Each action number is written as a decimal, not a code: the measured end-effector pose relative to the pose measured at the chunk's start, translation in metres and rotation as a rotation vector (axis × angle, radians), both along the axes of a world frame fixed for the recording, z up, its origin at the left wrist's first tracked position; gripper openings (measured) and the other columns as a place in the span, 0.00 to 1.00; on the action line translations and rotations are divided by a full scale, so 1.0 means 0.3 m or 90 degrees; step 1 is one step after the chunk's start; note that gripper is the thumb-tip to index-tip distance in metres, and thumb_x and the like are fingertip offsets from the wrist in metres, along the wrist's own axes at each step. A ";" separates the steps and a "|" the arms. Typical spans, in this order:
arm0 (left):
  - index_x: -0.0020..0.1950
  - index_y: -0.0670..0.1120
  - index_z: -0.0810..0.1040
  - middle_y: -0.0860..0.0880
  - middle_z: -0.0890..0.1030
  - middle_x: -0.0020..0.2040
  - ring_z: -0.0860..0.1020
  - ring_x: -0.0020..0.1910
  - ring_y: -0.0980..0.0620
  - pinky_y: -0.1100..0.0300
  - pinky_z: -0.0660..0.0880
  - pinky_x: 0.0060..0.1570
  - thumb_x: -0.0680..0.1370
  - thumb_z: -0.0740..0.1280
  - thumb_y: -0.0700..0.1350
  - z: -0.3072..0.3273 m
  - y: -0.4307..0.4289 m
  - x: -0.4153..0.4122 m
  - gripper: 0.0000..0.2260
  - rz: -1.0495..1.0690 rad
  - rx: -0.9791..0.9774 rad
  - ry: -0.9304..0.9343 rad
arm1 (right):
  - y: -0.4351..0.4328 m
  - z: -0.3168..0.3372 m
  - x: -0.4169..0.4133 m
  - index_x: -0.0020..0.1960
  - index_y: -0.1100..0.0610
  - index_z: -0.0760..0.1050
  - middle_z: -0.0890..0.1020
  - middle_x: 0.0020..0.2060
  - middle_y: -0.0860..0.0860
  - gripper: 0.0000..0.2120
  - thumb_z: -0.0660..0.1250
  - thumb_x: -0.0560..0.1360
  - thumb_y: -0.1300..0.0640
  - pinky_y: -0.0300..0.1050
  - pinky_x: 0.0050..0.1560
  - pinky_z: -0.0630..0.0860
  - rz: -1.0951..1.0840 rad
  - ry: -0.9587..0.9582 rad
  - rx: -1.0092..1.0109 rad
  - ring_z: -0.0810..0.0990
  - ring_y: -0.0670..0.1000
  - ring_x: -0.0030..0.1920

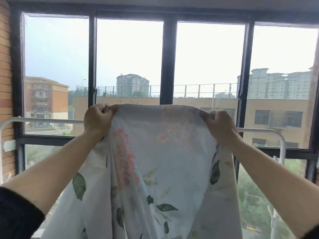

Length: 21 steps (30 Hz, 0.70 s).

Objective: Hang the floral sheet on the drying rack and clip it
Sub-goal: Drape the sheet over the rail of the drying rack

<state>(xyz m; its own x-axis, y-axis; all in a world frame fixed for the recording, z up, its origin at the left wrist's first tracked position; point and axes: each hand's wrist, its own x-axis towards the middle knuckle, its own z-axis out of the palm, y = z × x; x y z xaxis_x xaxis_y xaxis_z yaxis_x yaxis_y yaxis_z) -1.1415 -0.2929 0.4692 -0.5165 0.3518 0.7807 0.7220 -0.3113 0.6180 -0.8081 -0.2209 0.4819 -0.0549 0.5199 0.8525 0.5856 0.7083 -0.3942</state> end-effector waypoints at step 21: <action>0.56 0.48 0.78 0.53 0.82 0.45 0.80 0.40 0.58 0.62 0.76 0.42 0.73 0.66 0.61 -0.073 -0.033 0.278 0.20 -0.340 -0.170 0.177 | -0.086 -0.043 -0.224 0.24 0.52 0.59 0.61 0.17 0.44 0.26 0.66 0.77 0.50 0.33 0.24 0.62 0.213 -0.037 0.017 0.64 0.44 0.20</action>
